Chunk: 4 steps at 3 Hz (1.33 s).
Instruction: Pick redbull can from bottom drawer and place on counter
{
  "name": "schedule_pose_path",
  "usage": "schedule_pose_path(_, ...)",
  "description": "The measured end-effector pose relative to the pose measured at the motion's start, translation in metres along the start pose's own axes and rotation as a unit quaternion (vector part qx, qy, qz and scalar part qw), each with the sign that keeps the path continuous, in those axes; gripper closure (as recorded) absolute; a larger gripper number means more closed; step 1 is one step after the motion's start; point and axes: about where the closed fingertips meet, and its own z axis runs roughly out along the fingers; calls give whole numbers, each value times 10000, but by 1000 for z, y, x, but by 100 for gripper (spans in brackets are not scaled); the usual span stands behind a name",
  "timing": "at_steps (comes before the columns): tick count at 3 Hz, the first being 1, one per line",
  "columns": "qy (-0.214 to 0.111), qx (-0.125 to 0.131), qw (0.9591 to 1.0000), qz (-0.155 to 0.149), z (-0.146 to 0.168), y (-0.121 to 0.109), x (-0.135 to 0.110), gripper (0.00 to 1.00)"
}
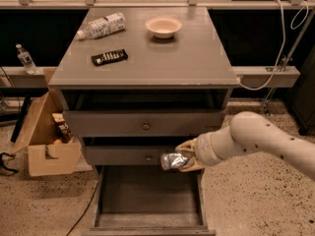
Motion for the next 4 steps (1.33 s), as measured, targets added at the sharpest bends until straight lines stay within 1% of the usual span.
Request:
schedule_pose_path(1, 136, 104, 9997, -157, -16, -11, -10, 100)
schedule_pose_path(2, 136, 104, 9997, -157, -16, -11, -10, 100)
schedule_pose_path(3, 132, 119, 9996, -226, -35, -19, -22, 100)
schedule_pose_path(4, 271, 218, 9988, -345, -81, -35, -43, 100)
